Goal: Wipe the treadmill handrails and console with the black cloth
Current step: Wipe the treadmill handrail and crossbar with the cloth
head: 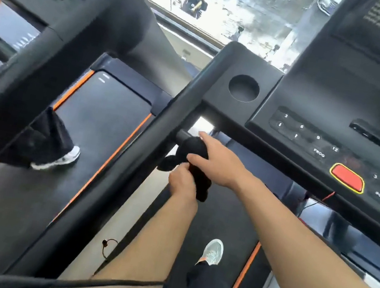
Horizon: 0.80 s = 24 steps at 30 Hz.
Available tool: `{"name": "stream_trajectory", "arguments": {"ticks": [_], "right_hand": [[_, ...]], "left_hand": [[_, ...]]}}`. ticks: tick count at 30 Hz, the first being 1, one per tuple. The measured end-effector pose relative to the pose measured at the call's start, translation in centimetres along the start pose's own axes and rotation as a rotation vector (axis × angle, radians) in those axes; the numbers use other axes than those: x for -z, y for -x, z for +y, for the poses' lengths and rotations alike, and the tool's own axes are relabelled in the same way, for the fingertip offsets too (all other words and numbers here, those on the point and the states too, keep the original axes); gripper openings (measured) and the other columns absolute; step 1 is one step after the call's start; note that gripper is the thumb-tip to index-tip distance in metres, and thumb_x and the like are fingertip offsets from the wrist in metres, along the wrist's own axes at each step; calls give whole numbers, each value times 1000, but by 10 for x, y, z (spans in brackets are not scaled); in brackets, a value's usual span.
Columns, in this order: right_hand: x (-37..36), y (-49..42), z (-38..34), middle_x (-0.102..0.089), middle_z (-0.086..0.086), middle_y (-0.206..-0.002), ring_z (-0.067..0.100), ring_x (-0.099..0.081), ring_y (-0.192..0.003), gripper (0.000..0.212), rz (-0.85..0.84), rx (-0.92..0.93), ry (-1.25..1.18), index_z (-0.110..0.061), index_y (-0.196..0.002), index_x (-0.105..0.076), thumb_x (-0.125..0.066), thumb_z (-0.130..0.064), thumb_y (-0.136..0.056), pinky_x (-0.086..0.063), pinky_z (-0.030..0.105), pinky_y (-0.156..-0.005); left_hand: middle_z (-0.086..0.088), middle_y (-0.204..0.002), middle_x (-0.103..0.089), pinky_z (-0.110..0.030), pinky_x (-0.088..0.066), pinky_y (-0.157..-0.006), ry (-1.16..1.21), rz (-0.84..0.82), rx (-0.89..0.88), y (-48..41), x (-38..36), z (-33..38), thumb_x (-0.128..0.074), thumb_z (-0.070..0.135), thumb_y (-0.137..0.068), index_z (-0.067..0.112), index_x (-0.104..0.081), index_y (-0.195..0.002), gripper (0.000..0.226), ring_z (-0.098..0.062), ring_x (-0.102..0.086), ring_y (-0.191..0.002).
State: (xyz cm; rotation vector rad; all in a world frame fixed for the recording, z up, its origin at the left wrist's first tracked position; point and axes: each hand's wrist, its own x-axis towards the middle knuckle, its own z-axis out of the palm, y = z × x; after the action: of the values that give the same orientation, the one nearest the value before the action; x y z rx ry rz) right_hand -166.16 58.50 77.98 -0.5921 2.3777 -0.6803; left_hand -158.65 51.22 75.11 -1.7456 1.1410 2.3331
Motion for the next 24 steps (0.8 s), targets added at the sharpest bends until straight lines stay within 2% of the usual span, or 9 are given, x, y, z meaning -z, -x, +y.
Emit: {"name": "stream_trajectory", "arguments": {"ticks": [2,4,6,8,11,14,17,20,24], "right_hand": [[-3,-21,-10,-64,3,-121,27,-61,-111,44,-52,-18,76,-22,-121,-51,-47,-53,-90,-50,47,-92],[-7,-35,-18,-65,5,-102,29,-63,-96,29,-12,6,148,-17,-101,-54,-43,-44,-96,-52,47,-85],[-10,-38,-20,-64,4,-101,29,-62,-95,26,55,43,178,-16,-101,-54,-43,-39,-97,-52,46,-81],[-11,-28,-16,-61,1,-117,26,-60,-107,35,131,90,222,-19,-121,-52,-47,-43,-96,-53,47,-83],[-14,1,3,-50,0,-141,26,-59,-114,57,244,103,267,-18,-144,-38,-56,-39,-94,-53,41,-84],[-23,31,20,-54,3,-128,26,-64,-97,49,412,90,302,-14,-133,-51,-65,-31,-89,-51,35,-72],[-26,57,40,-58,4,-111,26,-60,-92,36,528,3,336,-14,-114,-61,-68,-34,-85,-50,36,-69],[-25,78,58,-58,3,-105,26,-55,-90,29,607,-37,330,-16,-109,-67,-69,-34,-86,-52,38,-67],[-30,53,38,-61,4,-105,28,-56,-89,26,584,39,316,-14,-108,-68,-70,-28,-86,-53,40,-66]], "left_hand": [[-11,-106,-72,-39,-54,-91,315,-139,58,-6,-6,11,-40,30,-102,14,-68,-101,31,-26,-68,-100],[-9,-110,-69,-43,-44,-107,475,-198,83,-16,-11,20,-30,40,-105,16,-65,-110,43,-28,-62,-113],[-9,-113,-68,-44,-40,-110,537,-240,143,-26,-17,27,-24,46,-104,17,-66,-110,51,-30,-59,-116],[-10,-113,-70,-40,-45,-103,596,-271,156,-31,-23,26,-24,48,-102,16,-68,-109,55,-29,-62,-112],[-8,-94,-76,-34,-53,-79,584,-260,121,-28,-30,16,-32,51,-100,14,-71,-100,54,-24,-71,-90],[-10,-87,-76,-30,-53,-66,491,-252,164,-15,-36,1,-29,50,-101,12,-71,-95,57,-22,-74,-75],[-12,-88,-75,-34,-51,-75,458,-342,264,10,-44,-32,-25,49,-103,10,-69,-98,59,-26,-68,-88],[-17,-99,-73,-36,-50,-85,419,-417,291,21,-44,-51,-25,46,-103,6,-67,-107,59,-30,-65,-99],[-20,-97,-68,-41,-51,-75,537,-307,205,-16,-31,1,-35,33,-102,2,-64,-102,42,-35,-64,-89]]}}
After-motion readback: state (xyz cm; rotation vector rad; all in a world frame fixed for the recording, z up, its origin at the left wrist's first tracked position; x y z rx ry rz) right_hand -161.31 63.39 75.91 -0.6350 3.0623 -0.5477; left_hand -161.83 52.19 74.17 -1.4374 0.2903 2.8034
